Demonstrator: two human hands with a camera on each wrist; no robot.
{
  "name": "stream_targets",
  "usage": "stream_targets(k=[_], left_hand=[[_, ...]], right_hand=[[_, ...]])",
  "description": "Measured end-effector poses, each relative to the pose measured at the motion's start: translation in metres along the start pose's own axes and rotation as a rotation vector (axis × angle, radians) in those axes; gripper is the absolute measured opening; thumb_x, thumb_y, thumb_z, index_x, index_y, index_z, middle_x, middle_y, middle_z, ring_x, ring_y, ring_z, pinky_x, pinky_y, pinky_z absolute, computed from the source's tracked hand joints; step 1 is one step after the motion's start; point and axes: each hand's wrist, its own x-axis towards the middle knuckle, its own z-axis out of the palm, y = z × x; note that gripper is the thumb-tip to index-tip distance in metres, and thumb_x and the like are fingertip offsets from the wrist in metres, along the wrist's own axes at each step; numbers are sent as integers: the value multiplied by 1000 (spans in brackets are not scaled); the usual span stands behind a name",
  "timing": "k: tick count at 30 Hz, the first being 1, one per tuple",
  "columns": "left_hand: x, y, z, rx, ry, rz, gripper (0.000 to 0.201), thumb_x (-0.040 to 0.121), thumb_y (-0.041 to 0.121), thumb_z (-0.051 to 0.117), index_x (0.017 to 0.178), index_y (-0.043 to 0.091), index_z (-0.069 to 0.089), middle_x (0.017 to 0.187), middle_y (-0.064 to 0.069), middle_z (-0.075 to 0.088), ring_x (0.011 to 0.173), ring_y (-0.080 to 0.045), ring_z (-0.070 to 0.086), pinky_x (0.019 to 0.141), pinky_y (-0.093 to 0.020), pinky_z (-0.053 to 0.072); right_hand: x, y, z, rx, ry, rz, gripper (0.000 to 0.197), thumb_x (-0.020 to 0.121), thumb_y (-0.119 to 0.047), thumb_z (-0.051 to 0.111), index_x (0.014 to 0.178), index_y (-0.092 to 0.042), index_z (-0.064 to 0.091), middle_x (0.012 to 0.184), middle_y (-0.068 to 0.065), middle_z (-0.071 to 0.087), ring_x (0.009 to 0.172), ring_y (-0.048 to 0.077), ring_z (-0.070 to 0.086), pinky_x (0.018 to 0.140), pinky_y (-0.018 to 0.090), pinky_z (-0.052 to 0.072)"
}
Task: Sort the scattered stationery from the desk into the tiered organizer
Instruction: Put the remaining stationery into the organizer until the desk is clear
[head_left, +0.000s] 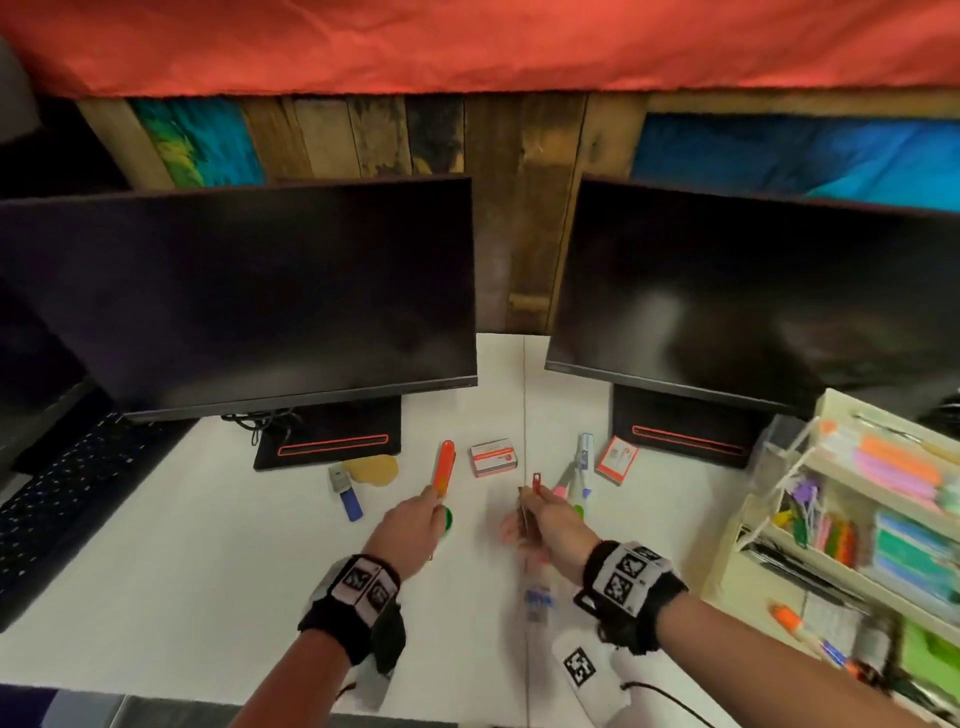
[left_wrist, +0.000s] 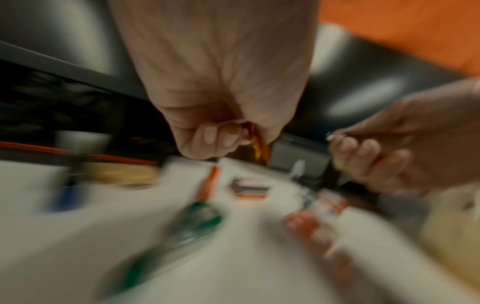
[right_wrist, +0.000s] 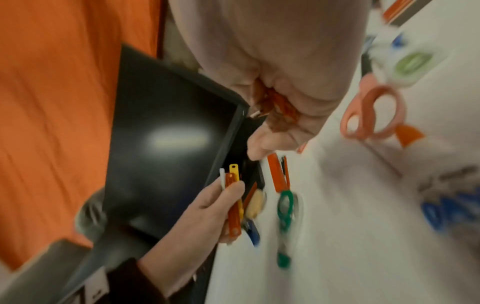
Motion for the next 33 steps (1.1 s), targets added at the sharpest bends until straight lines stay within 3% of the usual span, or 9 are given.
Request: stream_targets(k=[3, 7, 11, 15, 18, 20, 25, 29, 33], left_hand=[[12, 78, 2, -294, -23, 111, 18, 100, 20, 34, 111, 11, 47, 77, -9, 56, 71, -17, 47, 69, -31, 43], [27, 168, 27, -587, -210, 184, 19, 101, 20, 32, 89, 15, 46, 58, -3, 50, 50, -17, 48, 51, -27, 40], [38, 244, 69, -505, -385, 223, 15, 101, 19, 32, 96, 14, 45, 64, -4, 45, 49, -14, 42, 47, -23, 33], [42, 303, 101, -363, -464, 237, 25, 97, 24, 39, 110, 6, 51, 102, -25, 59, 88, -39, 59, 67, -34, 41], [45, 335, 115, -320, -479, 193, 29, 95, 20, 38, 116, 6, 52, 75, -12, 54, 55, -21, 50, 48, -23, 39], [50, 350, 120, -303, -443, 149, 27, 95, 18, 38, 113, 8, 55, 69, -5, 51, 51, -18, 50, 37, -19, 39], [57, 372, 117, -215, -366, 116, 21, 93, 11, 41, 77, 8, 54, 59, -5, 54, 47, -18, 56, 48, -23, 48], [60, 376, 120, -238, -295, 66, 26, 92, 13, 45, 101, -2, 63, 94, -20, 69, 81, -32, 68, 70, -32, 54], [60, 381, 120, -275, -273, 21, 28, 91, 11, 45, 109, -3, 61, 98, -20, 69, 83, -30, 69, 76, -36, 58]], right_hand=[[-19, -17, -46, 266, 63, -65, 29, 103, -17, 29, 82, -6, 44, 55, 13, 59, 40, 22, 53, 45, 27, 45], [-51, -32, -119, 398, 265, -109, 27, 102, -14, 30, 82, -11, 48, 54, 3, 40, 39, 13, 38, 35, 19, 34], [-71, -17, -192, 363, 478, -85, 27, 102, -15, 33, 79, -14, 48, 56, 4, 44, 31, 8, 34, 33, 14, 26], [-85, -9, -241, 429, 561, -33, 30, 101, -12, 33, 75, -10, 48, 51, 5, 44, 39, 14, 35, 32, 16, 27], [-84, -17, -260, 412, 580, -31, 23, 100, -8, 35, 79, -7, 46, 58, 10, 43, 45, 18, 36, 31, 17, 32], [-79, -24, -268, 353, 579, -24, 22, 99, -6, 33, 81, -6, 46, 57, 11, 45, 42, 18, 40, 32, 19, 35], [-71, -34, -280, 202, 561, 3, 34, 98, -2, 27, 73, -3, 49, 59, 16, 50, 38, 20, 50, 33, 22, 43], [-80, -43, -282, 224, 483, 11, 23, 96, 0, 33, 83, -6, 50, 73, 16, 54, 59, 24, 55, 48, 32, 49], [-86, -42, -284, 270, 418, -13, 23, 96, -1, 32, 103, -4, 54, 85, 18, 58, 71, 26, 57, 67, 37, 50]])
